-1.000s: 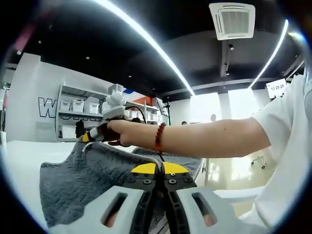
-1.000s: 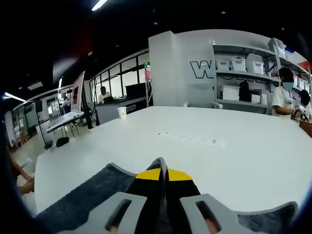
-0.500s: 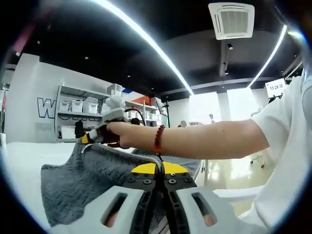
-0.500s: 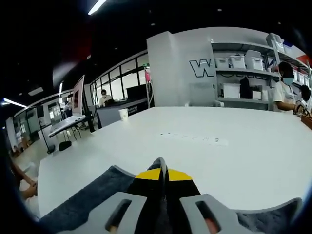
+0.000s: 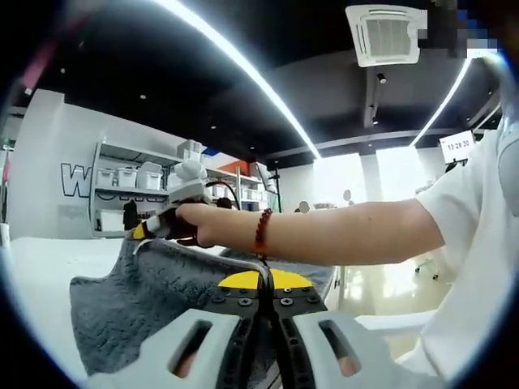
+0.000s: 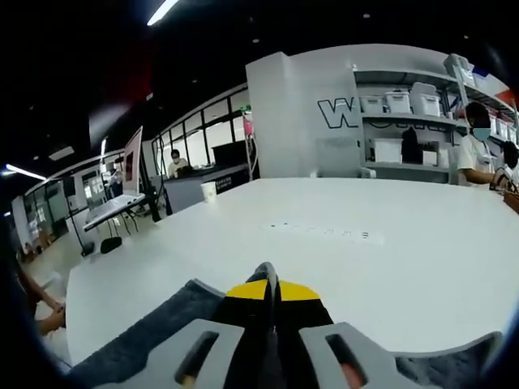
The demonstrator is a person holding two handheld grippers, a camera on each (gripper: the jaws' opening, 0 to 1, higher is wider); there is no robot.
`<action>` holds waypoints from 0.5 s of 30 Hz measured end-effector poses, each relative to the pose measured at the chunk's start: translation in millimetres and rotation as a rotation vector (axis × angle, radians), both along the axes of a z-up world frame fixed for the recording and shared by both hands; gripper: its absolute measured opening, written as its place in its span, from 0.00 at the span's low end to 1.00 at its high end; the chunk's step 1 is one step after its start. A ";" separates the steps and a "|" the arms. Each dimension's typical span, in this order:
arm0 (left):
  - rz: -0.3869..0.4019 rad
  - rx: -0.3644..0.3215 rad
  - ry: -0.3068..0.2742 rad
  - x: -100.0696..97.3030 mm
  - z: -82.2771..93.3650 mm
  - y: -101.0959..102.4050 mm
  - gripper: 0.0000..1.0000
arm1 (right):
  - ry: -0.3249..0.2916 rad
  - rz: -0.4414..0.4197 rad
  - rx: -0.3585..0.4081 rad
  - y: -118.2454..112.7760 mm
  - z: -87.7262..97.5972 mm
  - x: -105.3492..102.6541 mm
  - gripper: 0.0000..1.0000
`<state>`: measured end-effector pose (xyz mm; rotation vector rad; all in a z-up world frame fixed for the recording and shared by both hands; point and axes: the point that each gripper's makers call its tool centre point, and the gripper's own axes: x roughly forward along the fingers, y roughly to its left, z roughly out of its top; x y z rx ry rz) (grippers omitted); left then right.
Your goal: Open the folded towel by lifting each exposed corner and separating the folded layers until the towel lies flat within the target outline without major curled edges
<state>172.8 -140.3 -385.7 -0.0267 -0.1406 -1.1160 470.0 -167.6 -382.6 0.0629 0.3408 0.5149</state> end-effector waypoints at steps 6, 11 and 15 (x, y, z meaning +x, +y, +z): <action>-0.014 -0.031 0.015 -0.8 3.2 4.1 0.01 | -0.001 0.005 -0.010 2.3 0.7 3.1 0.00; -0.028 -0.058 0.035 -1.0 4.9 5.9 0.01 | 0.003 0.008 -0.005 2.4 2.2 6.3 0.00; -0.026 -0.060 0.036 -0.4 3.5 10.3 0.01 | 0.001 0.011 -0.015 4.8 1.0 3.3 0.00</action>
